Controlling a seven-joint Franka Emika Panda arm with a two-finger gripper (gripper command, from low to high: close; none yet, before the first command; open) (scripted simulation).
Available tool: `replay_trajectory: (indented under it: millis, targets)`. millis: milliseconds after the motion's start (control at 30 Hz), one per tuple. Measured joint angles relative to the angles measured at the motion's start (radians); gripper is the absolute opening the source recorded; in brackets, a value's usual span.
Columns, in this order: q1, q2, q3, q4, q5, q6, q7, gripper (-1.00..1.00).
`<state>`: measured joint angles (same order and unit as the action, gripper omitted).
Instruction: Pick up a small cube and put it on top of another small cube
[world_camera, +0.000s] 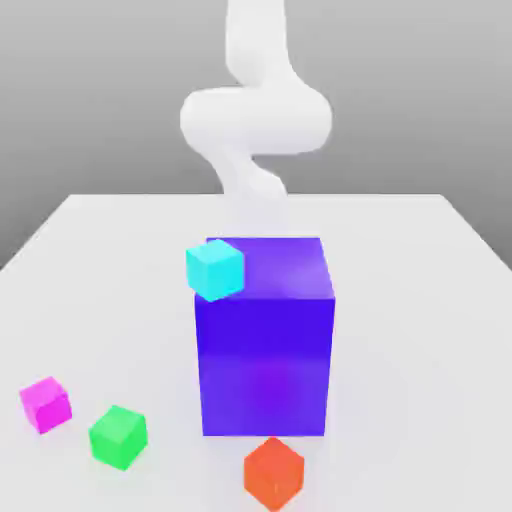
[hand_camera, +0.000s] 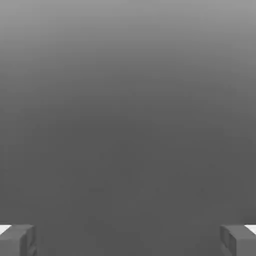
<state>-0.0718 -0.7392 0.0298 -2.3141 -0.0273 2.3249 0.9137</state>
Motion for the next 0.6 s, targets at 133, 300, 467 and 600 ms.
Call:
replay_trajectory:
  millis: [133,300,467,600]
  targets:
    - [-0.12,0.101,0.049,-0.023,-0.043,0.04,0.187,0.0]
    - [-0.253,0.223,0.097,-0.051,-0.101,0.088,0.416,0.0]
    - [-0.372,0.347,0.128,-0.078,-0.161,0.135,0.646,0.0]
    - [-0.454,0.445,0.139,-0.1,-0.205,0.173,0.827,0.0]
